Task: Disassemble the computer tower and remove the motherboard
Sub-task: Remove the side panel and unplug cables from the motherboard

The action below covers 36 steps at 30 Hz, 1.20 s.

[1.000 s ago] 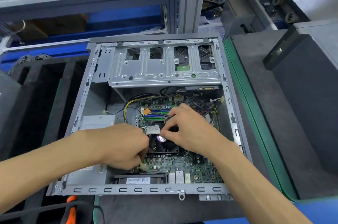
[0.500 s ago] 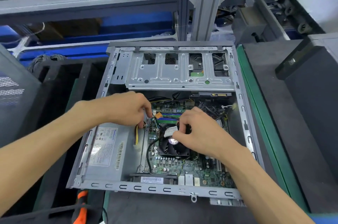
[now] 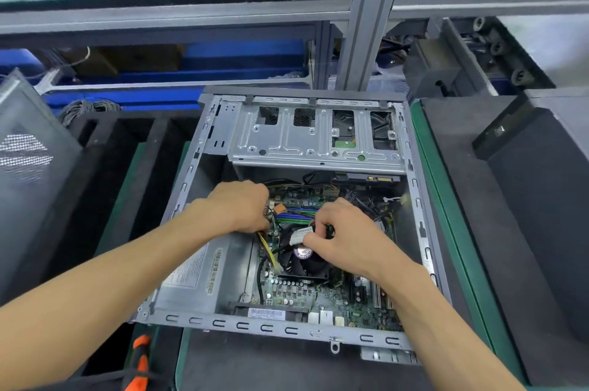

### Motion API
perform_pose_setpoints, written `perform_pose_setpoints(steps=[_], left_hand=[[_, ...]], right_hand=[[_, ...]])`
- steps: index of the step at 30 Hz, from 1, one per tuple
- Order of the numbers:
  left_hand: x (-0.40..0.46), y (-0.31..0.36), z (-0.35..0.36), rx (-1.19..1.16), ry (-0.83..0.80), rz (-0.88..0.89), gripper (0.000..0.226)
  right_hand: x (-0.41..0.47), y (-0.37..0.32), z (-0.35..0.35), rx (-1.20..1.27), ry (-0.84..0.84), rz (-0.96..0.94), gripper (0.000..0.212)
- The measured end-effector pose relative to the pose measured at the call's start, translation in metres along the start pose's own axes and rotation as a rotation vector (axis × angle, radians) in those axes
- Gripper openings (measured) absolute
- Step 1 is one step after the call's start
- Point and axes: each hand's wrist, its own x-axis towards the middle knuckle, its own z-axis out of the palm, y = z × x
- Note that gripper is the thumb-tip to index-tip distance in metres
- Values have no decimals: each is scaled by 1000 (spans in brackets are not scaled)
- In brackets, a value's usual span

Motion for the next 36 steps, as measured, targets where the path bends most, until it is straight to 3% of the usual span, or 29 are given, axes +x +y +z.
perform_pose_setpoints(steps=[6,9,13,16,27,36], left_hand=[[3,-2,-14,-172,-282,197,28],[2,0,-16,-166,-341,183,25],[2,4,-17,-207,-420,141,37],[5,1,-14,-305,-382,103,38],[9,5,-10,-160,-348,78,35],[12,-5,-3,-204,-265,187,37]], right_hand=[[2,5,4,27,30,-3,32],[3,7,5,27,28,-1,32],[4,11,8,40,27,3,30],[4,12,8,48,23,-2,29],[4,13,8,76,25,-7,26],[1,6,3,72,24,-2,26]])
